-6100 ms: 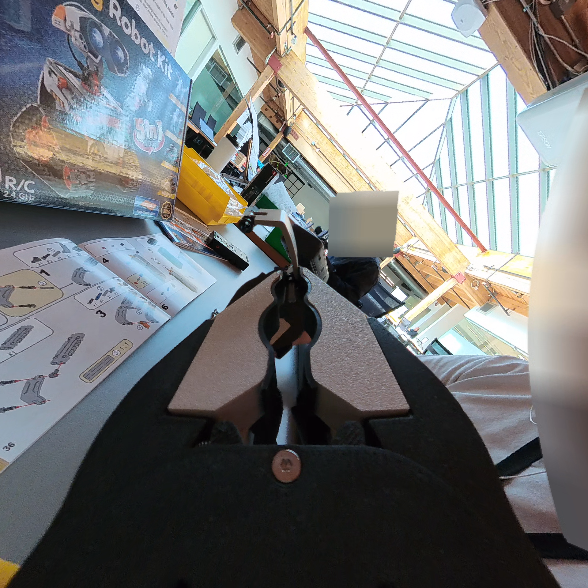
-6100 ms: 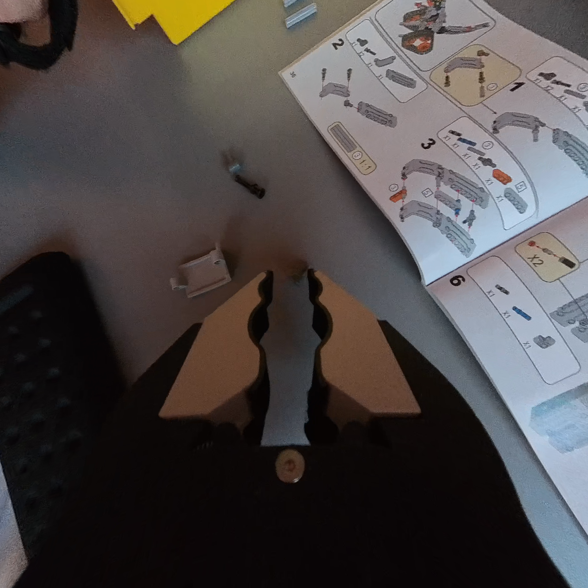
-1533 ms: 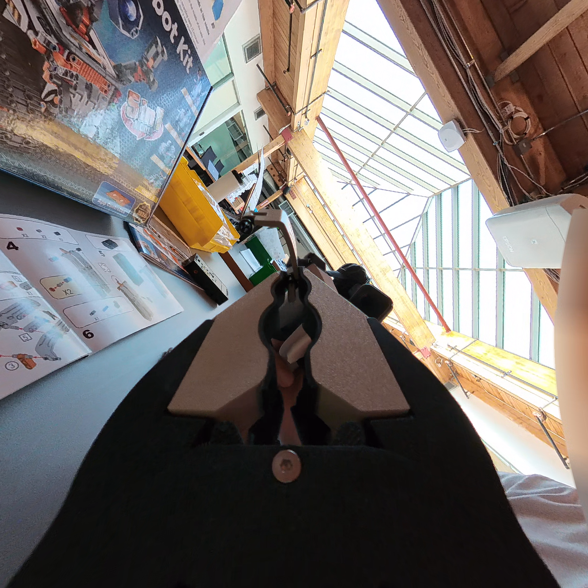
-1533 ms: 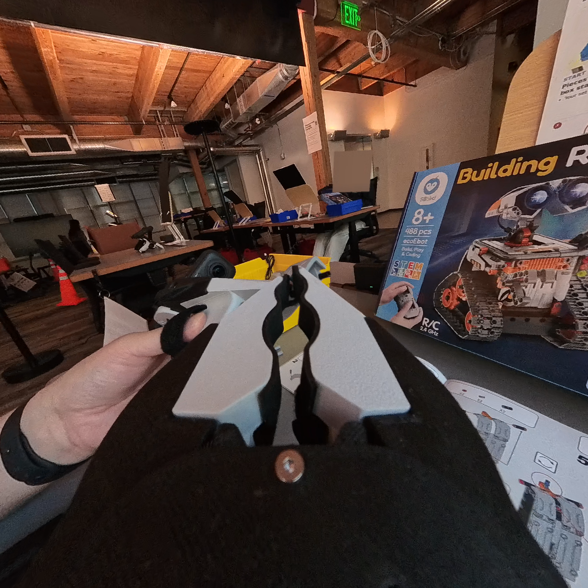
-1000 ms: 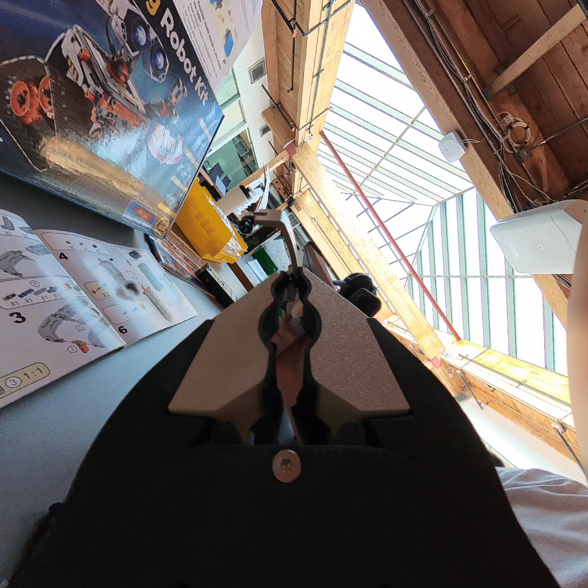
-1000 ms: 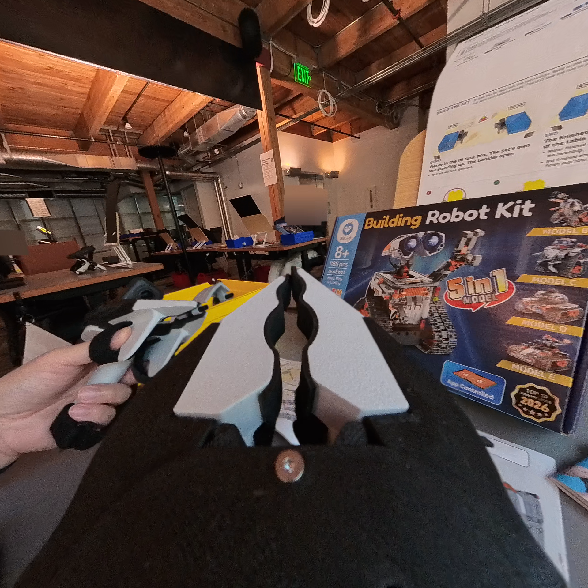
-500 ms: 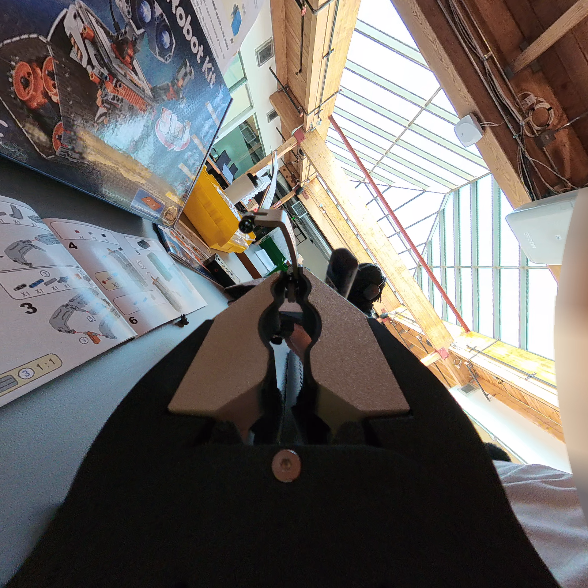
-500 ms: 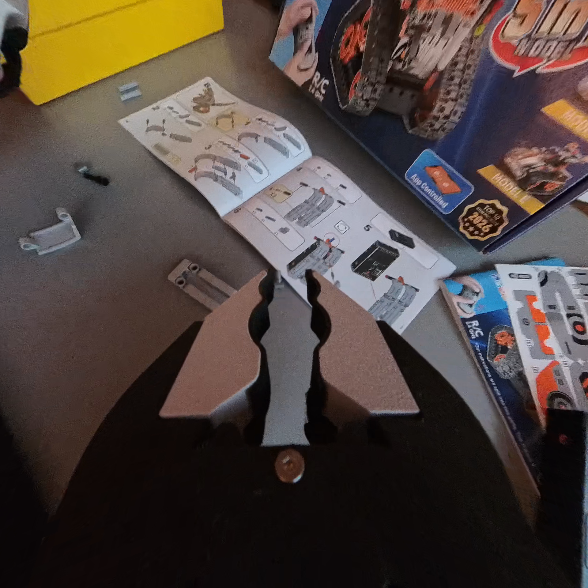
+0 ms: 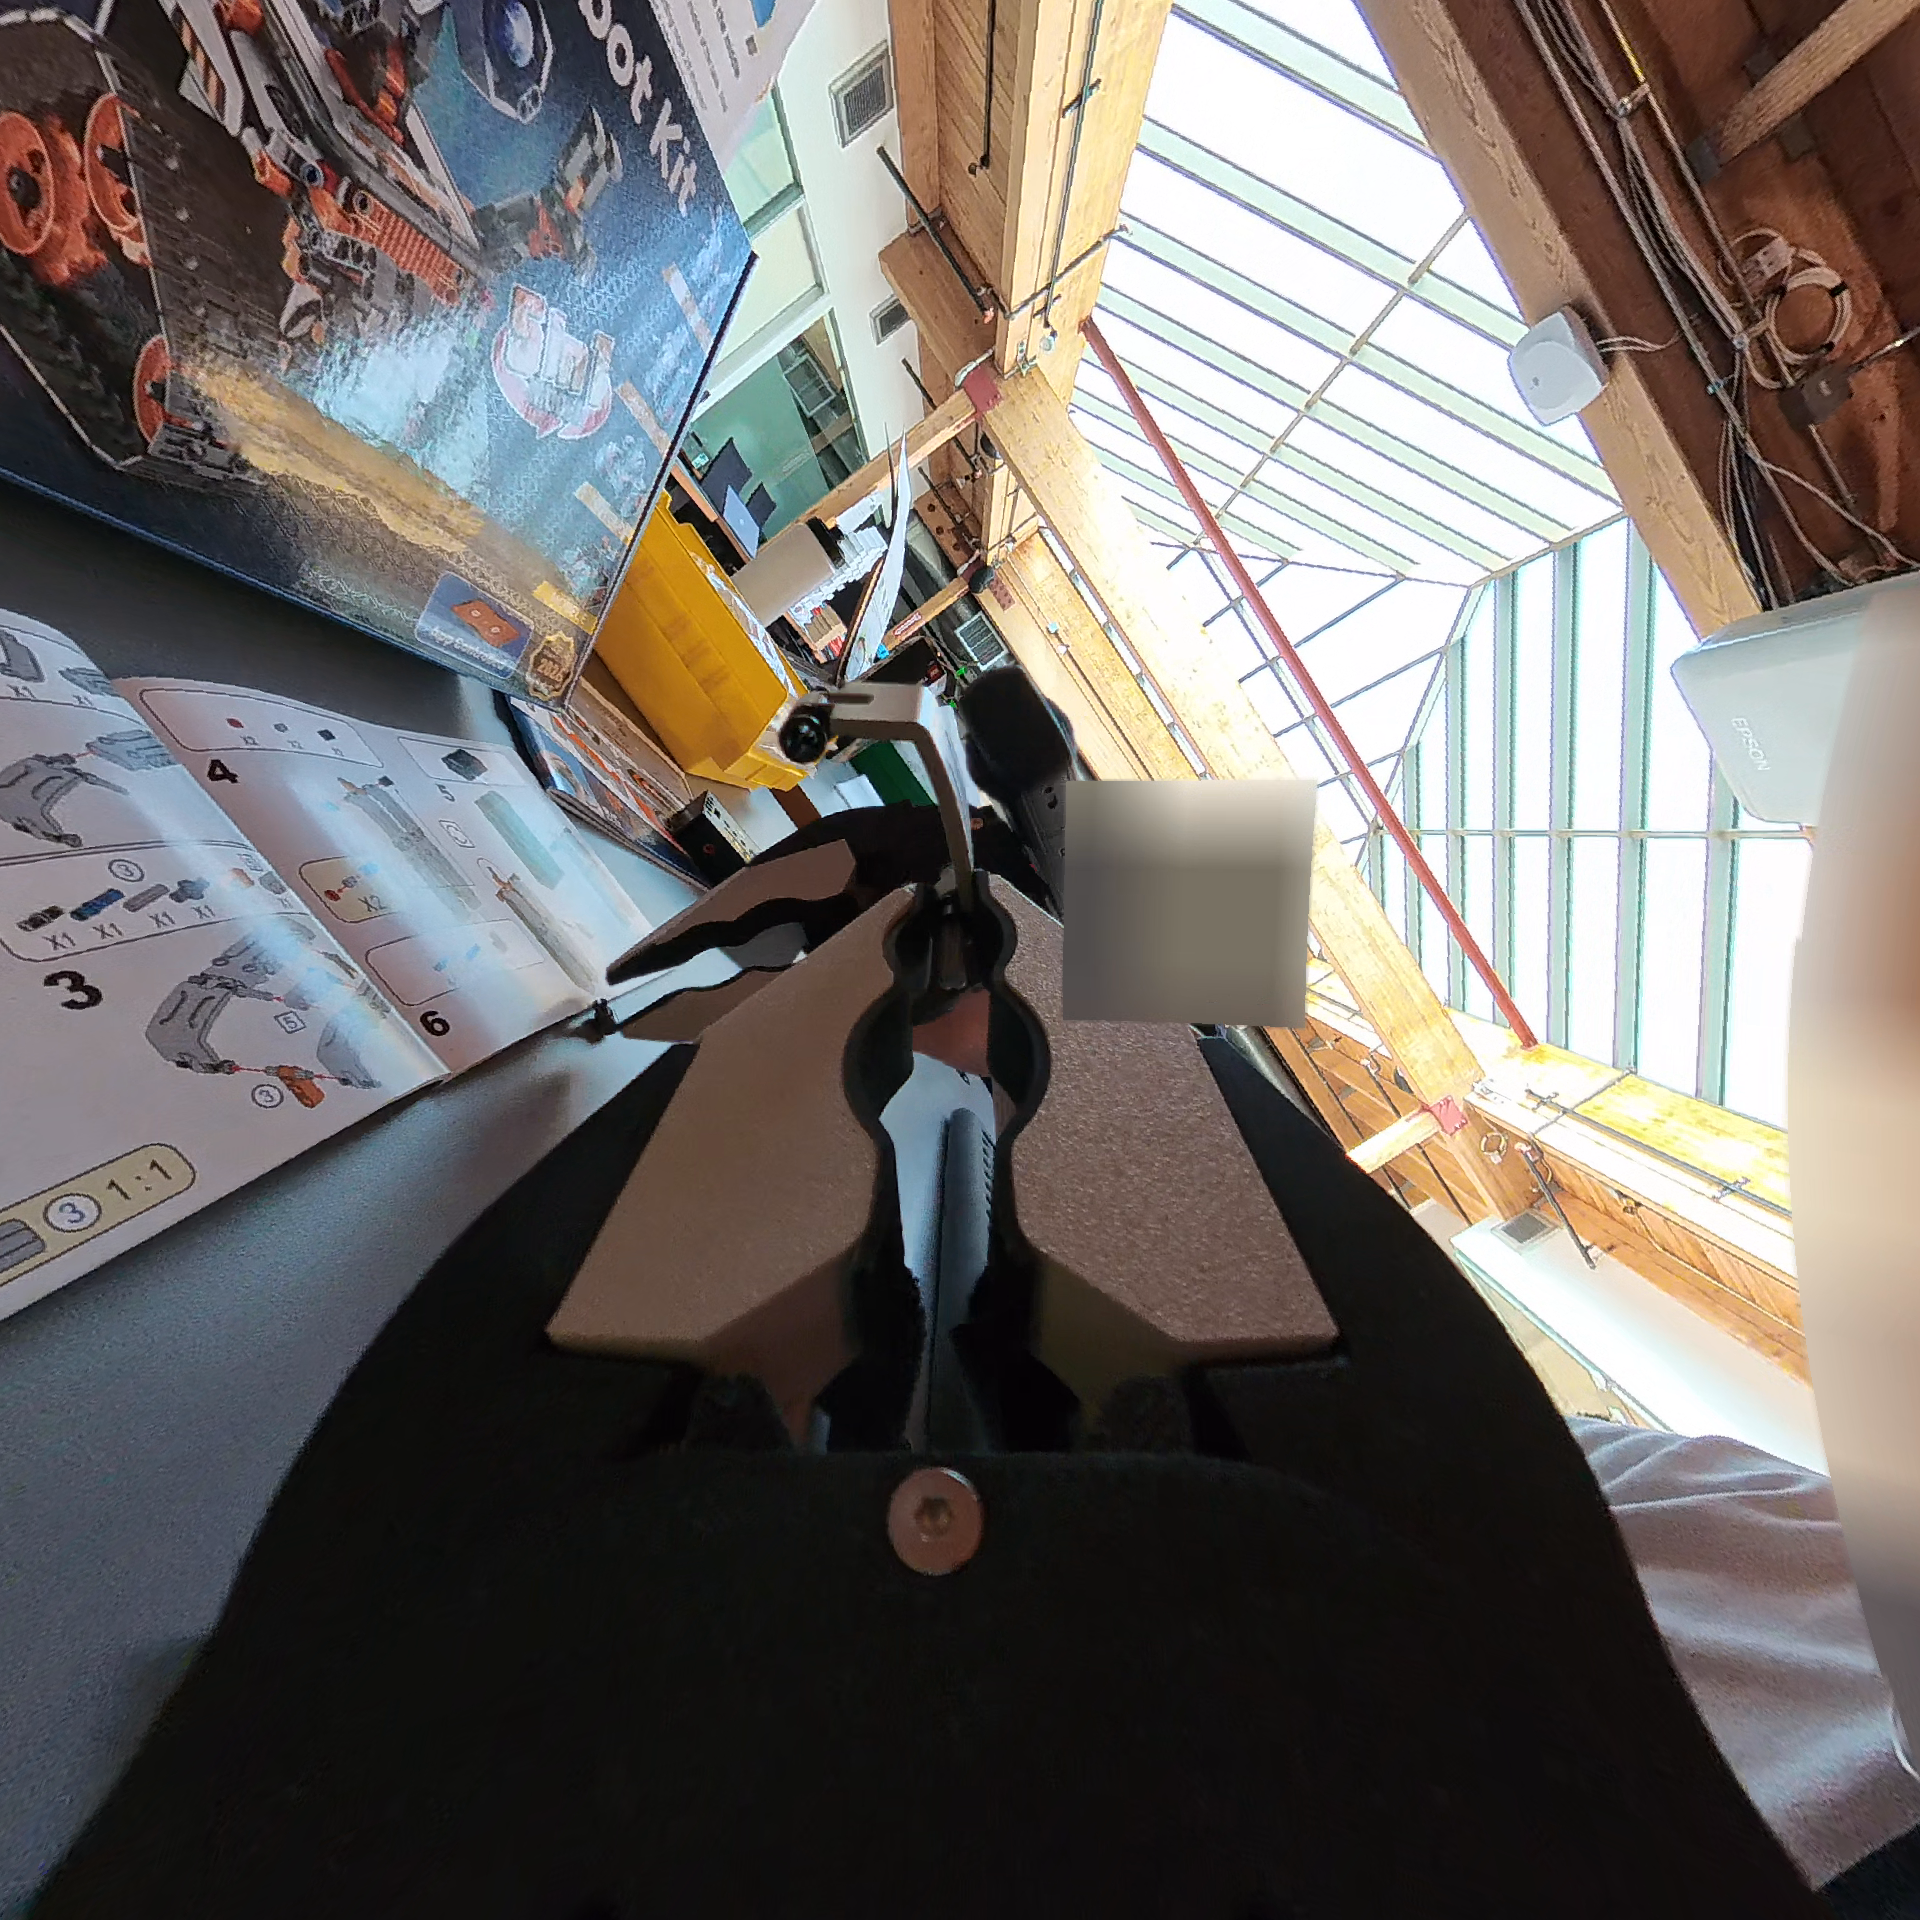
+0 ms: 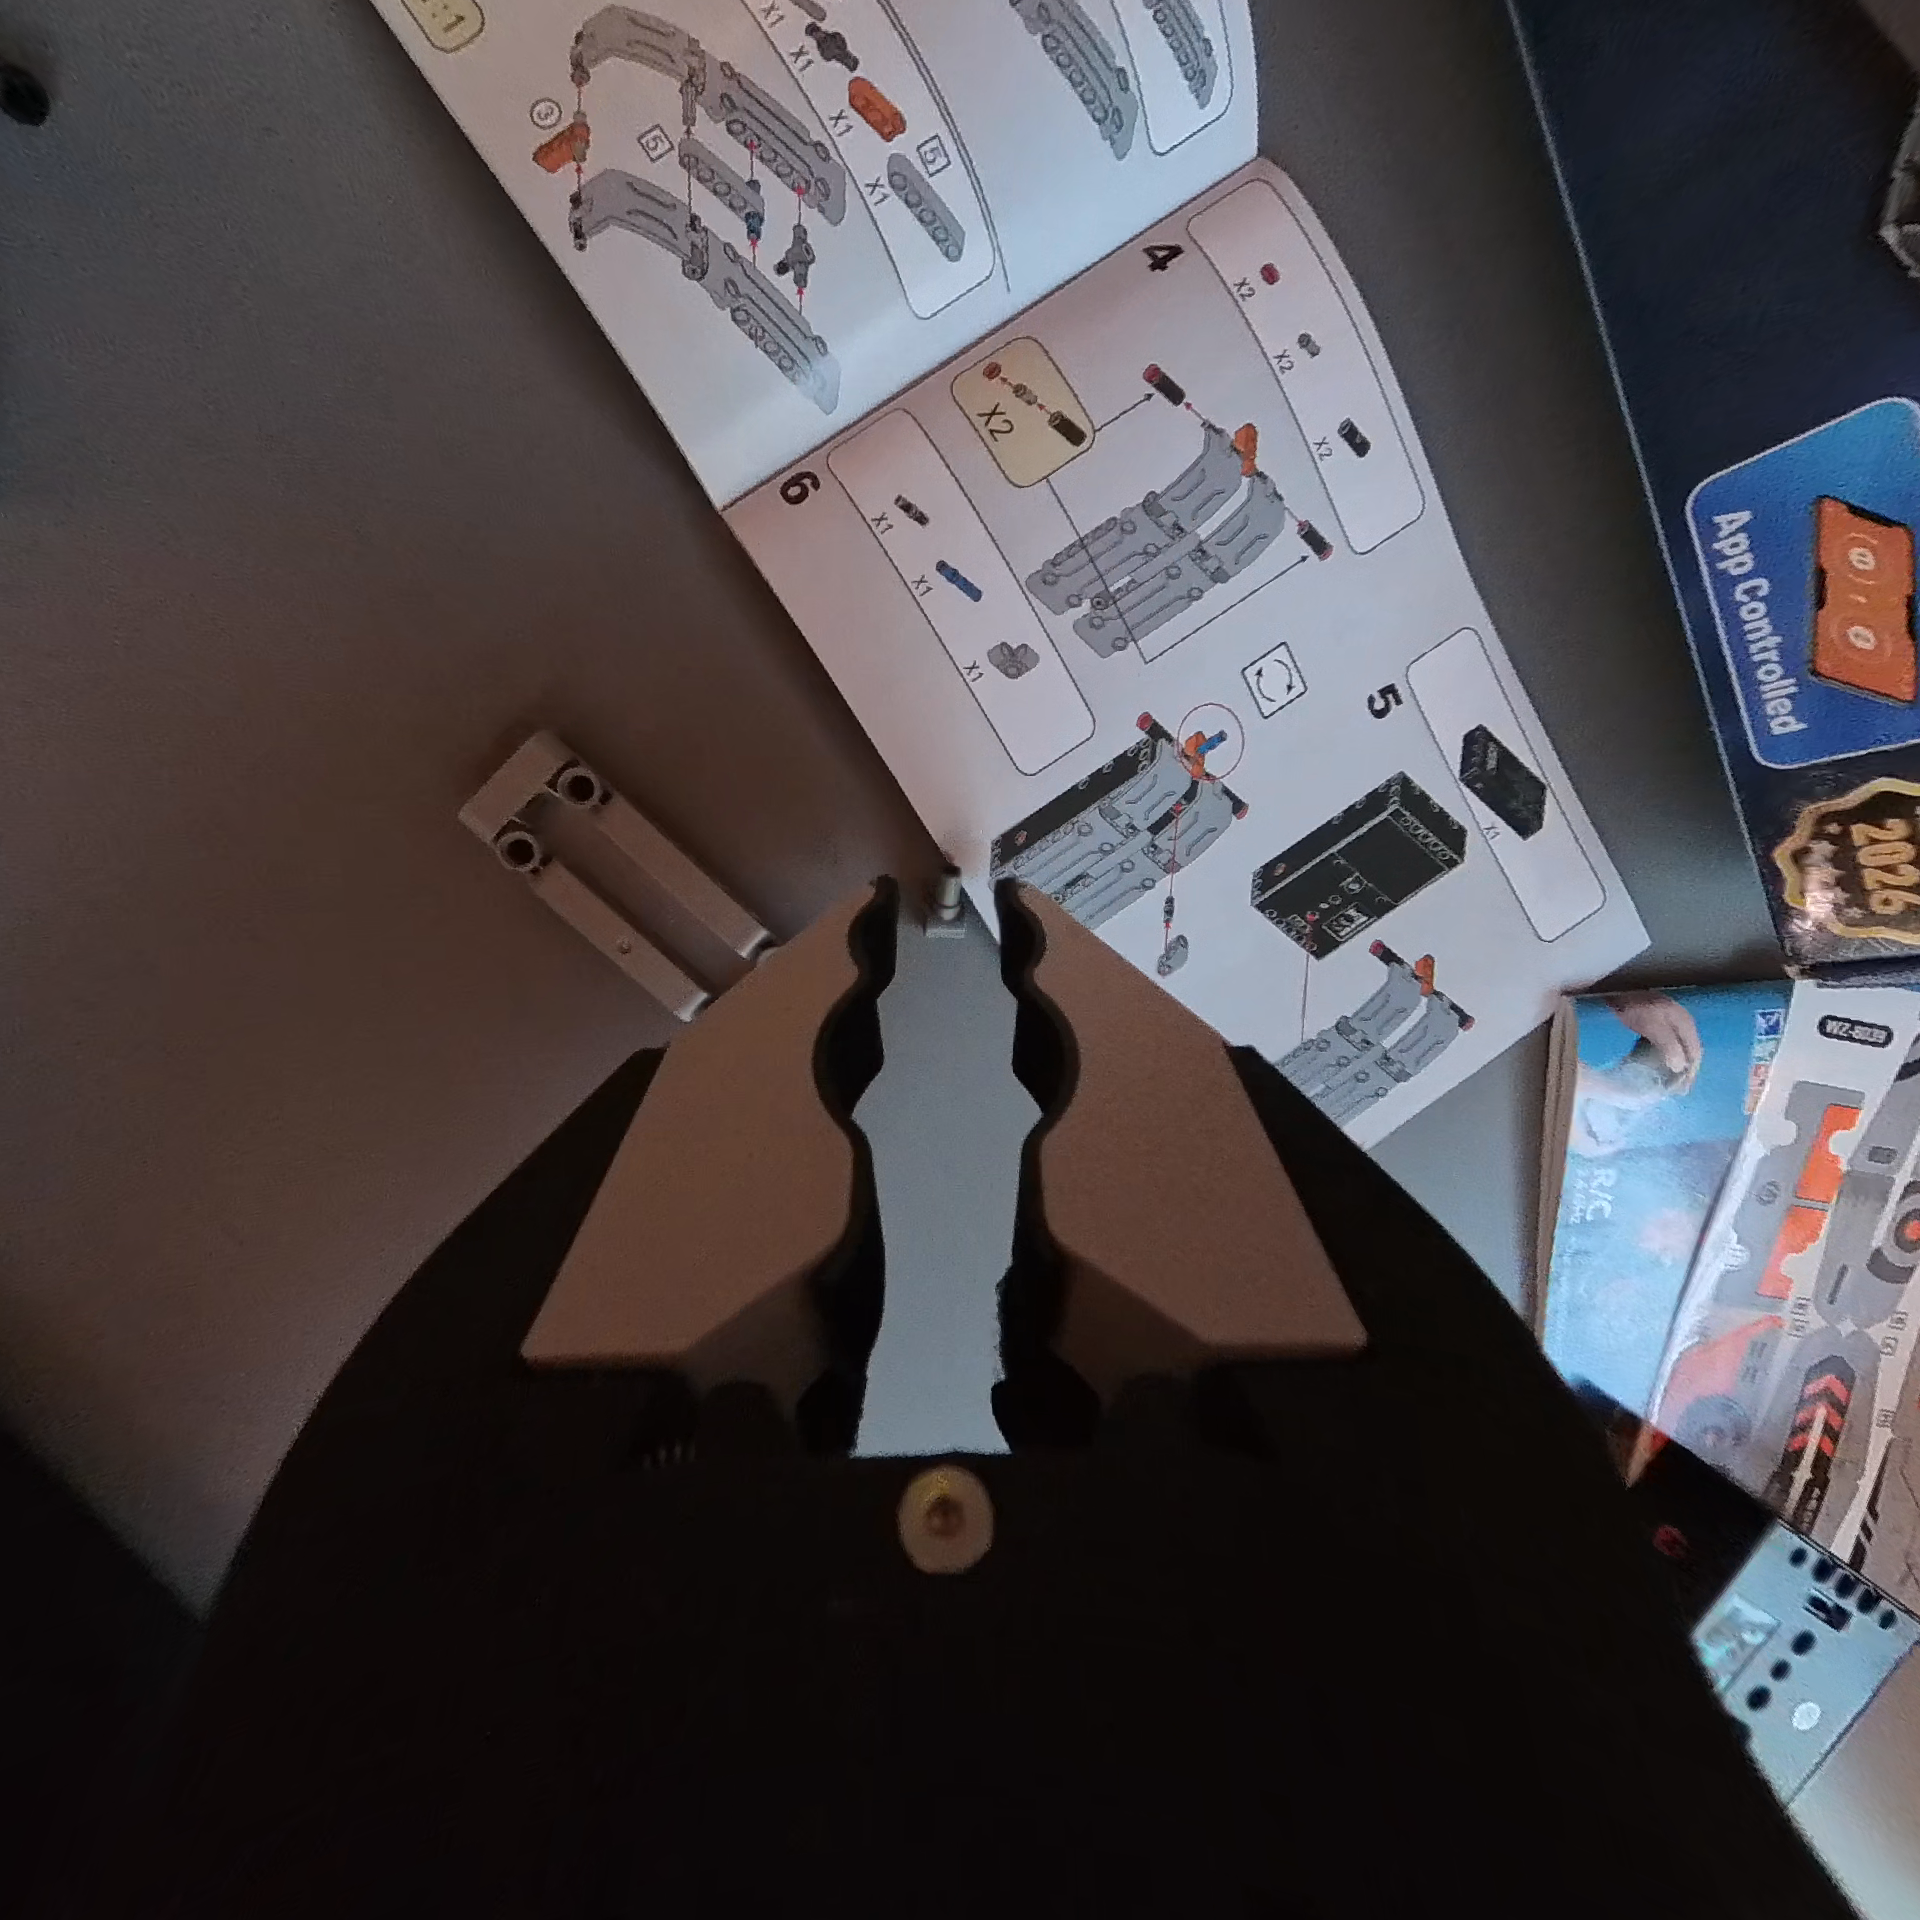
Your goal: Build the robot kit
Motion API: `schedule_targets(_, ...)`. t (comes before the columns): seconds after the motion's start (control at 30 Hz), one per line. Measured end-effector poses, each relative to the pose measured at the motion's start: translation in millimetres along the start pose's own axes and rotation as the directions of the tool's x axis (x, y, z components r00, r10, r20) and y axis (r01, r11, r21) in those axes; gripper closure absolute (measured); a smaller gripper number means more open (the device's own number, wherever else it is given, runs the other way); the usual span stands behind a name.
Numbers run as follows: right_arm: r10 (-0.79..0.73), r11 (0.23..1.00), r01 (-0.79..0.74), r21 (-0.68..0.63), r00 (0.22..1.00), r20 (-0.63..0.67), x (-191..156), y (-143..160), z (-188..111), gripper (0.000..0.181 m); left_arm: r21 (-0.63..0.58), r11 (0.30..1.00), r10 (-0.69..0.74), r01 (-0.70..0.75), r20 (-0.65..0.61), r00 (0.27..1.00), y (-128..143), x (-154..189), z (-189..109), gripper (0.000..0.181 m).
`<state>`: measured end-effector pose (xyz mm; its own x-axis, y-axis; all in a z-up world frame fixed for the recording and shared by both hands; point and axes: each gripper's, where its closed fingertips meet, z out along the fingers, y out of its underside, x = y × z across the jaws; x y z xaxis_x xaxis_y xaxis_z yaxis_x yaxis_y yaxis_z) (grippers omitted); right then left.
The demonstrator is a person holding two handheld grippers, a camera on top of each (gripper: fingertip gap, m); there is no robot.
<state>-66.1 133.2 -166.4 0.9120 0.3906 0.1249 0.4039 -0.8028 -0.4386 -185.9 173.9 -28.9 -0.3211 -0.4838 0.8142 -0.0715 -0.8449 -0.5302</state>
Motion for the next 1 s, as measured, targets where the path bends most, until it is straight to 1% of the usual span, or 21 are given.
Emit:
schedule_targets(0.07,-0.022,1.0,0.021,-0.017,0.999,-0.029,2,3,6,0.165,-0.008,1.0,-0.005,0.005,-0.007,1.0,1,1,1,0.177)
schedule_targets(0.1,-0.032,0.999,0.031,-0.025,0.999,-0.044,3,4,9,0.174,-0.011,1.0,-0.005,0.005,-0.009,1.0,2,2,1,0.177)
schedule_targets(0.17,-0.045,0.999,0.044,-0.008,0.998,-0.051,3,2,6,0.178,-0.015,1.0,-0.004,0.004,-0.01,1.0,3,3,2,0.177)
schedule_targets(0.2,-0.031,0.999,0.033,0.029,0.998,-0.049,3,-2,1,0.178,-0.016,1.0,-0.005,0.005,-0.012,1.0,3,3,2,0.177)
schedule_targets(0.23,0.005,0.994,-0.003,0.105,1.0,-0.019,1,-10,-7,0.178,-0.014,1.0,-0.005,0.005,-0.011,1.0,2,3,1,0.177)
schedule_targets(0.27,0.057,0.976,-0.063,0.208,0.998,0.036,-3,-23,-18,0.178,-0.012,1.0,-0.004,0.004,-0.009,1.0,2,3,1,0.177)
schedule_targets(0.33,0.132,0.89,-0.215,0.403,0.966,0.224,-17,-49,-45,0.178,-0.013,1.0,-0.007,0.007,-0.006,1.0,2,2,1,0.177)
schedule_targets(0.37,0.133,0.833,-0.283,0.475,0.936,0.326,-25,-60,-59,0.178,-0.018,1.0,-0.01,0.01,-0.006,1.0,4,1,2,0.177)
schedule_targets(0.43,0.102,0.718,-0.414,0.56,0.858,0.504,-40,-76,-84,0.178,-0.031,0.999,-0.013,0.013,-0.002,1.0,8,-1,4,0.177)
schedule_targets(0.5,0.069,0.606,-0.536,0.587,0.771,0.633,-47,-87,-102,0.178,-0.045,0.999,-0.01,0.01,0.002,1.0,12,-2,6,0.177)
schedule_targets(0.57,0.024,0.513,-0.645,0.566,0.671,0.741,-54,-96,-116,0.178,-0.058,0.998,0.0,0.0,0.006,1.0,16,-2,8,0.177)
schedule_targets(0.63,-0.011,0.468,-0.698,0.542,0.608,0.794,-61,-102,-123,0.178,-0.074,0.997,0.01,-0.009,0.006,1.0,20,-1,11,0.177)
schedule_targets(0.67,-0.02,0.452,-0.71,0.541,0.598,0.801,-63,-105,-124,0.179,-0.082,0.997,0.012,-0.012,0.003,1.0,23,0,12,0.177)
schedule_targets(0.73,-0.013,0.426,-0.712,0.559,0.613,0.79,-64,-111,-122,0.179,-0.093,0.996,0.012,-0.013,-0.006,1.0,26,2,14,0.177)
schedule_targets(0.8,-0.015,0.402,-0.687,0.606,0.657,0.754,-67,-116,-123,0.178,-0.092,0.996,0.011,-0.012,-0.014,1.0,28,4,15,0.176)
schedule_targets(0.9,0.026,0.363,-0.577,0.732,0.791,0.611,-64,-122,-123,0.179,-0.075,0.997,0.004,-0.006,-0.024,1.0,25,6,14,0.177)
schedule_targets(1.0,0.082,0.356,-0.439,0.825,0.894,0.44,-66,-127,-116,0.179,-0.041,0.999,-0.022,0.02,-0.049,0.999,20,9,12,0.176)
